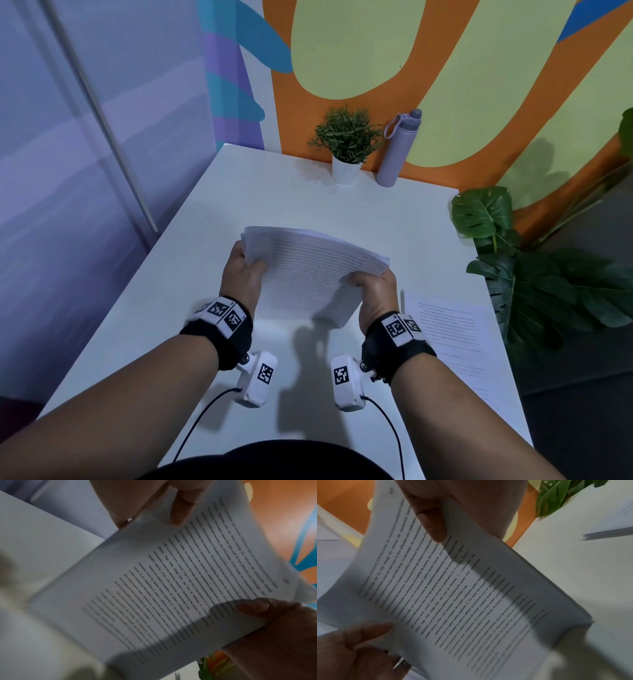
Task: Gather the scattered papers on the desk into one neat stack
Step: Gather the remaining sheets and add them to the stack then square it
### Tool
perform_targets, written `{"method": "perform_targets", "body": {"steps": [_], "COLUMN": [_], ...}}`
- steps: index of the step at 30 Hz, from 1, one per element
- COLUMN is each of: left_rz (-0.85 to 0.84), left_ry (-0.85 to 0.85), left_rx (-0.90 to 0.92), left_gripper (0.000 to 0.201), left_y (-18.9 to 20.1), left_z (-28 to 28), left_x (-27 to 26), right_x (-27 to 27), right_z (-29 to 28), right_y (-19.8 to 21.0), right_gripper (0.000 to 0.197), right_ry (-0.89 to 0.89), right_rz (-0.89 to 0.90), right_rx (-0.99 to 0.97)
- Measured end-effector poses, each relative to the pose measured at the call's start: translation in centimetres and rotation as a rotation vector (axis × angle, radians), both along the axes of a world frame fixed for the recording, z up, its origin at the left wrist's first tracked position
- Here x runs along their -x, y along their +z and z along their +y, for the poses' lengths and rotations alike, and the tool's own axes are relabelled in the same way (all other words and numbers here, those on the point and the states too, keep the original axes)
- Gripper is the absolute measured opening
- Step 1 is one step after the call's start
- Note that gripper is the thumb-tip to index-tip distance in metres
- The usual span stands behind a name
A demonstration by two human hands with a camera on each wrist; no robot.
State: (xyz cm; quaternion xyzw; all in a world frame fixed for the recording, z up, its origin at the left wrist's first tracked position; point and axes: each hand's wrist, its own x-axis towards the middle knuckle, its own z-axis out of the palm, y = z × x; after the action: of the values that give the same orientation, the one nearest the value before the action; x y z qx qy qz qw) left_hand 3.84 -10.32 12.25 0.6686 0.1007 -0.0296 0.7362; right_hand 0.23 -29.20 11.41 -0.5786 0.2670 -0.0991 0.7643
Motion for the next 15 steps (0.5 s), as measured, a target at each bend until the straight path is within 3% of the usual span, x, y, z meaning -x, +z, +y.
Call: {"method": "perform_targets", "body": {"steps": [5, 8, 15], "left_rz": [0.01, 0.046, 0.167], "left_ry": [-0.025, -0.039, -0.237], "left_rx": [-0.029, -0.168, -0.487], "left_gripper": [0.041, 0.04, 0.04], "left_y": [-0.5, -1.8, -5.7], "left_z": [0.1, 0.5, 1.8], "left_x": [0.8, 1.0, 1.7], "right_x": [0.0, 0.3, 1.0], "right_z": [-0.3, -0.3, -0.8], "right_y": [-0.6, -0.9, -4.0], "right_gripper": [0.043, 0.044, 0.017], "right_ry": [0.01, 0.028, 0.149], "right_rz": [-0.003, 0.019, 0.246], "right_rx": [0.045, 0.065, 0.137]}}
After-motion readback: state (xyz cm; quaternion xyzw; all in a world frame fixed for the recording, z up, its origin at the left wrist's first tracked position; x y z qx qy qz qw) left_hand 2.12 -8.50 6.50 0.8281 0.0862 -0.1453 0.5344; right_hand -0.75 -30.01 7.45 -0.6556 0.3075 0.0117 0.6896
